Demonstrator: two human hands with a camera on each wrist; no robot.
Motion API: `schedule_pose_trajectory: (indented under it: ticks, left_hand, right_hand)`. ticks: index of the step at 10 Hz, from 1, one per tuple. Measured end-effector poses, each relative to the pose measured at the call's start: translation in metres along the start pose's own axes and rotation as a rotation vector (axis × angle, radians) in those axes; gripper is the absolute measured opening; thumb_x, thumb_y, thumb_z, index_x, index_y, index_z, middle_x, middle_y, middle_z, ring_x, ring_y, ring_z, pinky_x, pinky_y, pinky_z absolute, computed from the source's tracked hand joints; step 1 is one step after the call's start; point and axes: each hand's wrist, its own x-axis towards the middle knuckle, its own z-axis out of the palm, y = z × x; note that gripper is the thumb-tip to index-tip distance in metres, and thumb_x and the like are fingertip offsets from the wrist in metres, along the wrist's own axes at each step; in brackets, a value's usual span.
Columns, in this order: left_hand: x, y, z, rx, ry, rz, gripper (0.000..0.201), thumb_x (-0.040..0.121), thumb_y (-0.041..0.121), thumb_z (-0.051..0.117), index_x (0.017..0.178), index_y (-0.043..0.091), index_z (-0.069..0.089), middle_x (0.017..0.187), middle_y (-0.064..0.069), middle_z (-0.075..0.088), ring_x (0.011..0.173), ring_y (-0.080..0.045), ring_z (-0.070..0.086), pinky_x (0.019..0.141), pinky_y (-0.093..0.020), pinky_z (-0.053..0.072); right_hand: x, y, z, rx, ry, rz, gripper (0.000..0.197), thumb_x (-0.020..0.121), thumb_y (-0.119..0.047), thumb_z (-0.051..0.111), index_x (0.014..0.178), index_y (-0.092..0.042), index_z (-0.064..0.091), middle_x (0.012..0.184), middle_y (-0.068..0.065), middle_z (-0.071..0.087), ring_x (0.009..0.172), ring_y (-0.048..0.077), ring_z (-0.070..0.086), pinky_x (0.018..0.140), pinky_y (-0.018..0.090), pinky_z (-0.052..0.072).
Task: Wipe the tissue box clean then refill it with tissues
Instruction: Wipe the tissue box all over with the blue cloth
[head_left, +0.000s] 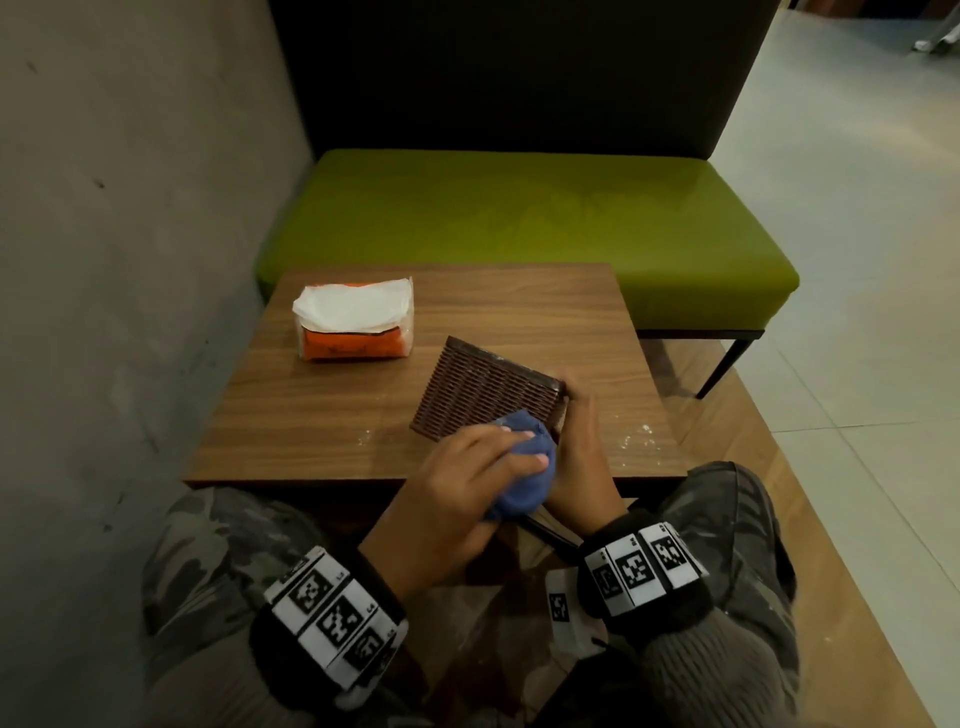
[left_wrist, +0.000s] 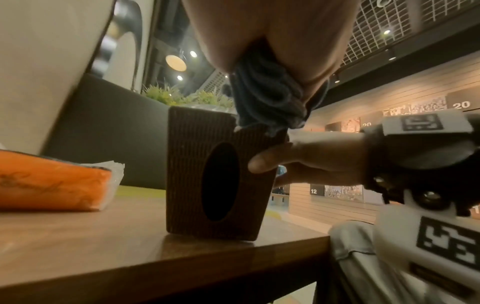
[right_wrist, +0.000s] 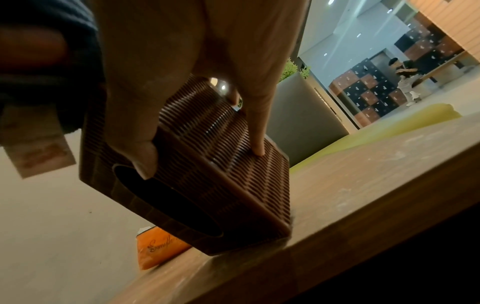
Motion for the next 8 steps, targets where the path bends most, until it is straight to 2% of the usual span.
schedule_pose_trajectory:
  ticks: [1, 2, 3, 4, 5, 6, 7, 8]
  left_hand:
    - [0.007, -0.016, 0.0, -0.051, 0.182, -0.14, 0.058, 0.073, 0.004, 0.066, 0.124, 0.025, 0.045, 0.126, 0.009, 0.048, 0.12, -0.014, 0.047, 0.1, -0.031, 0.042]
    - [0.023, -0.014, 0.0, -0.142, 0.409, -0.384, 0.056, 0.076, 0.004, 0.064, 0.122, 0.028, 0.044, 0.119, 0.012, 0.045, 0.114, -0.009, 0.047, 0.095, -0.029, 0.046]
    - [0.021, 0.002, 0.013, -0.051, 0.152, -0.03, 0.059, 0.073, 0.008, 0.064, 0.127, 0.023, 0.043, 0.132, 0.005, 0.045, 0.124, -0.016, 0.043, 0.102, -0.034, 0.042]
    - [0.025, -0.003, 0.02, -0.005, 0.113, 0.043, 0.063, 0.069, 0.0, 0.069, 0.125, 0.018, 0.047, 0.13, -0.007, 0.053, 0.124, -0.021, 0.045, 0.102, -0.039, 0.04]
    - [0.037, 0.005, 0.021, -0.114, 0.266, -0.132, 0.063, 0.068, -0.006, 0.069, 0.121, 0.019, 0.049, 0.124, -0.009, 0.056, 0.119, -0.022, 0.048, 0.101, -0.038, 0.041]
    - [0.04, 0.007, 0.026, 0.006, 0.119, 0.106, 0.065, 0.065, -0.005, 0.068, 0.123, 0.016, 0.049, 0.128, -0.009, 0.056, 0.121, -0.024, 0.047, 0.104, -0.038, 0.038]
    - [0.058, 0.003, 0.015, -0.067, 0.191, -0.078, 0.059, 0.069, -0.003, 0.065, 0.121, 0.018, 0.048, 0.122, -0.009, 0.058, 0.117, -0.019, 0.047, 0.101, -0.032, 0.039]
    - [0.064, 0.009, 0.015, -0.099, 0.261, -0.15, 0.057, 0.07, -0.005, 0.066, 0.118, 0.018, 0.048, 0.117, -0.008, 0.058, 0.115, -0.018, 0.048, 0.098, -0.033, 0.04]
  right_hand:
    - [0.0, -0.004, 0.001, 0.023, -0.018, -0.053, 0.098, 0.059, -0.036, 0.082, 0.136, -0.027, 0.023, 0.131, 0.008, 0.041, 0.121, 0.024, 0.047, 0.101, 0.039, 0.044]
    - [0.0, -0.002, 0.003, -0.013, -0.048, 0.0, 0.1, 0.055, -0.041, 0.084, 0.134, -0.035, 0.023, 0.127, 0.001, 0.039, 0.12, 0.019, 0.047, 0.098, 0.035, 0.044]
    - [-0.001, 0.008, 0.006, 0.018, -0.07, 0.152, 0.075, 0.074, -0.01, 0.077, 0.137, -0.005, 0.036, 0.115, 0.002, 0.053, 0.107, -0.001, 0.058, 0.086, 0.011, 0.044]
    - [-0.002, 0.014, 0.014, -0.063, -0.086, 0.143, 0.059, 0.08, 0.006, 0.067, 0.134, 0.0, 0.043, 0.11, -0.005, 0.053, 0.088, -0.013, 0.054, 0.071, -0.002, 0.04]
    - [0.003, 0.012, 0.009, -0.055, -0.047, 0.188, 0.057, 0.08, 0.001, 0.067, 0.131, -0.01, 0.044, 0.117, -0.006, 0.049, 0.099, -0.006, 0.046, 0.075, 0.0, 0.039]
    - [-0.006, -0.006, 0.028, -0.078, -0.088, 0.332, 0.042, 0.08, 0.006, 0.068, 0.114, -0.01, 0.048, 0.106, -0.002, 0.057, 0.093, -0.009, 0.059, 0.083, 0.009, 0.048]
    - [0.001, 0.003, 0.029, -0.183, -0.033, 0.215, 0.07, 0.069, -0.022, 0.078, 0.125, -0.006, 0.04, 0.122, 0.006, 0.05, 0.115, 0.01, 0.054, 0.097, 0.034, 0.048]
    - [0.0, 0.001, 0.023, -0.328, -0.046, 0.095, 0.077, 0.067, -0.031, 0.077, 0.13, -0.01, 0.038, 0.126, 0.009, 0.049, 0.111, 0.012, 0.053, 0.093, 0.018, 0.047]
